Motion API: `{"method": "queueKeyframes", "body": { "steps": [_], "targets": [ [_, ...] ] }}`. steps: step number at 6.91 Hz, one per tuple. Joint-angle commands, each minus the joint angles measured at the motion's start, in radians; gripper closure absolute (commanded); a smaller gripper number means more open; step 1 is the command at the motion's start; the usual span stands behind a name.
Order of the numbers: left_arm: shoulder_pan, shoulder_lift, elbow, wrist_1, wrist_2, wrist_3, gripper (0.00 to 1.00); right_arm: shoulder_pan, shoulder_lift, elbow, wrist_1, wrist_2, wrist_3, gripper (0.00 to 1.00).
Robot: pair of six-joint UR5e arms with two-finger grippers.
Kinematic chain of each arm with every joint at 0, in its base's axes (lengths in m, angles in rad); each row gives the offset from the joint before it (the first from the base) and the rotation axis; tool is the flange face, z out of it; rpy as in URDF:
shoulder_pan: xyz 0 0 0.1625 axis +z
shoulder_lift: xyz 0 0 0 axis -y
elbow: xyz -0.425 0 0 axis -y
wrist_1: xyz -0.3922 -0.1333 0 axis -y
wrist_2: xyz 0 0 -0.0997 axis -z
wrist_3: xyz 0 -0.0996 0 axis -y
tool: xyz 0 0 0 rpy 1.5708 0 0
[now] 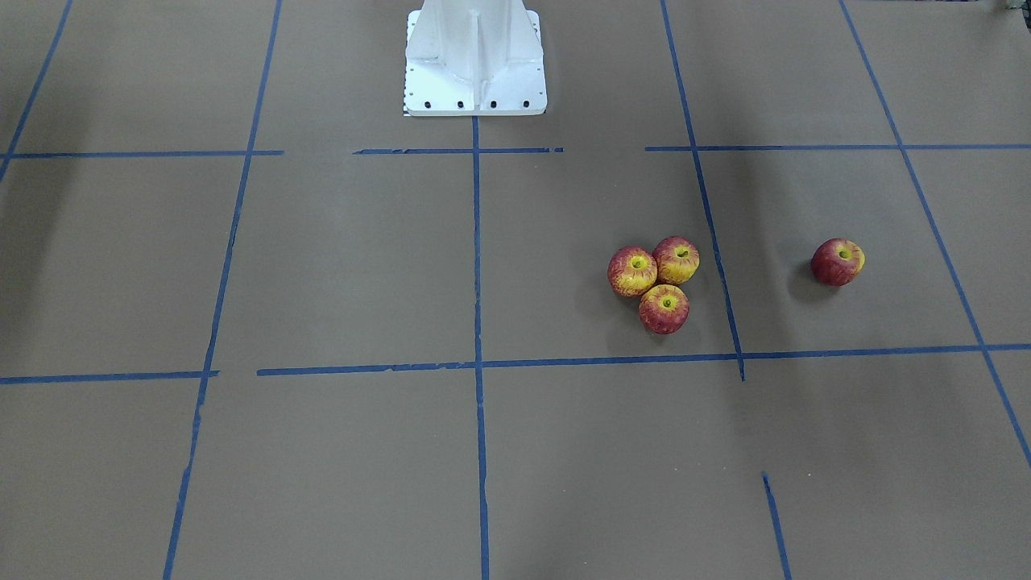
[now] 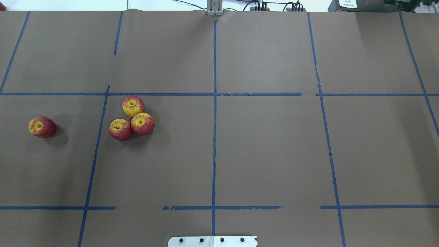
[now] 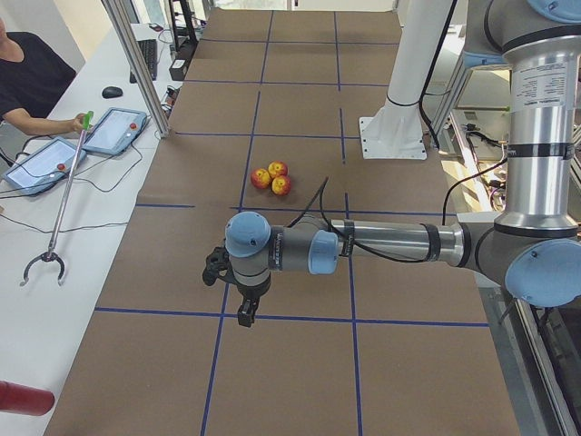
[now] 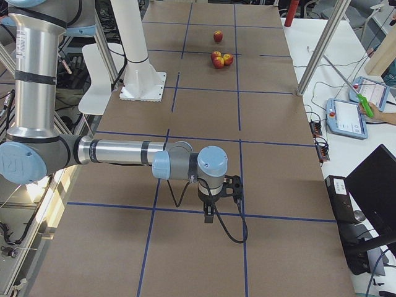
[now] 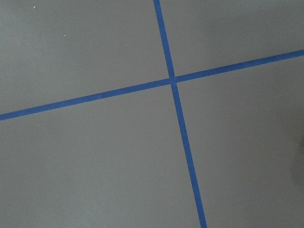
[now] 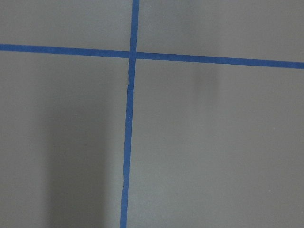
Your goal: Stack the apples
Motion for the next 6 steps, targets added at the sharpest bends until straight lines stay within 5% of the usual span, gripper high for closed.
{"method": "queueKeyframes", "body": {
  "steps": [1,2,4,6],
  "targets": [
    [0.112,-0.003,-0.086,-0.016,0.000,-0.257,0.00,0.000,0.000,0.000,0.001,0.000,0.000,0.00],
    [0.212,-0.010,-0.147,-0.091,0.001,-0.461,0.00,0.000,0.000,0.000,0.000,0.000,0.000,0.00],
    [0.359,-0.010,-0.102,-0.312,0.036,-0.741,0.00,0.000,0.000,0.000,0.000,0.000,0.000,0.00],
    [0.536,-0.034,-0.058,-0.448,0.211,-0.950,0.00,0.000,0.000,0.000,0.000,0.000,0.000,0.00]
  ]
}}
